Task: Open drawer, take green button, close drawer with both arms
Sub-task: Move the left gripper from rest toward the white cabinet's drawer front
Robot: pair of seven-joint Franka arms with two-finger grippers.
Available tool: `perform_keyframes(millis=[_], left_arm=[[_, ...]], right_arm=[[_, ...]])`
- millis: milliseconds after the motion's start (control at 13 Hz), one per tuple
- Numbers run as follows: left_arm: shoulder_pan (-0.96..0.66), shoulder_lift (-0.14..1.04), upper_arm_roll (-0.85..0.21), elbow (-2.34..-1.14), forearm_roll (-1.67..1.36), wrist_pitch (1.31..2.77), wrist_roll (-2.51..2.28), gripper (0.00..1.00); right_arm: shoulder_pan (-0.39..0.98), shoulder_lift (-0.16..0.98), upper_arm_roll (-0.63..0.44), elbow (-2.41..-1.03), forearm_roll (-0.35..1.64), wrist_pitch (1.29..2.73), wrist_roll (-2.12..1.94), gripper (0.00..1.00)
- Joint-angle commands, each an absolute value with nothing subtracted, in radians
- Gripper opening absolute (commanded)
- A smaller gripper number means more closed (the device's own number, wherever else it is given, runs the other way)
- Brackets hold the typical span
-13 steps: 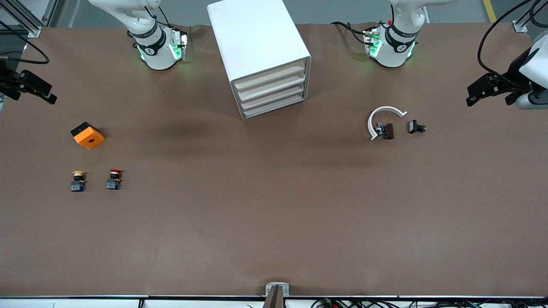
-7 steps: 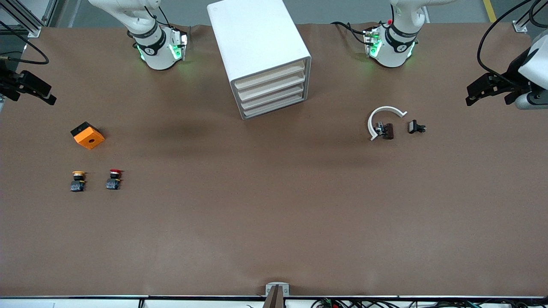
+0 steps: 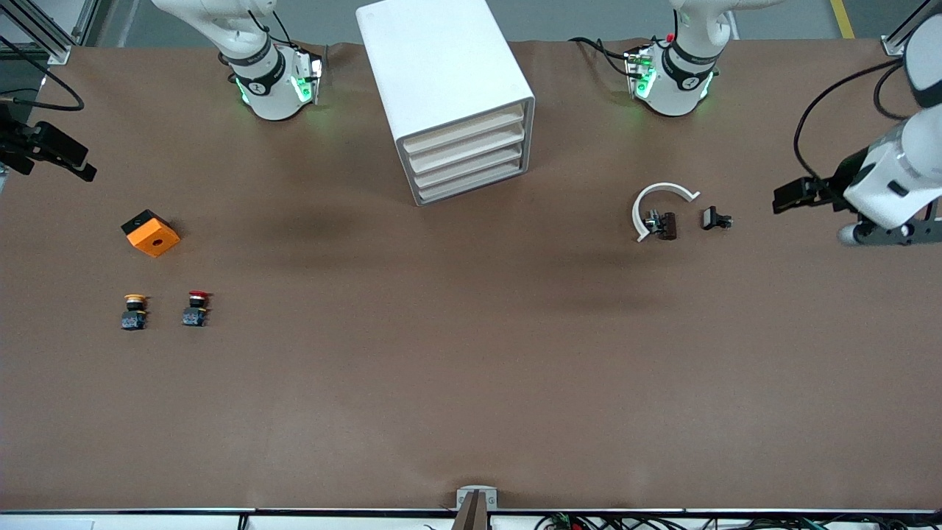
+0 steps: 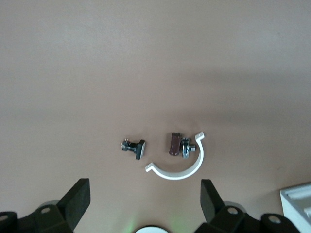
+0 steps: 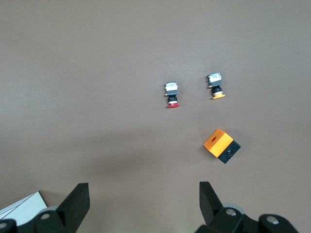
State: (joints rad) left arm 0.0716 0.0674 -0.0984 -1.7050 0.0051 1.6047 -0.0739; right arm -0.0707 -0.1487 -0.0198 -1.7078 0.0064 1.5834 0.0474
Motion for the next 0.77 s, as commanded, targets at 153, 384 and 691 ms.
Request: perform_keyframes(millis=[153,384,691], left_arm=[[0.071,0.176,-0.106,-1.683,-0.066,1.716,-0.204,1.0],[0.048,0.244,-0.107,-1.681,-0.084,1.801,-0.273,1.0],[-0.018,0.34,-0.107,-1.68,-0.081,1.928,-0.451,1.0]], right_arm=[[-0.08,-0.17,-0.017,-1.727,0.018,1.594,0.0,1.0],[-0.081,-0.169,-0.018,-1.726,0.018,1.592,-0.002,1.0],[-0.087,-0.134,-0.021,-1.672,0.018,1.577,0.002,1.0]])
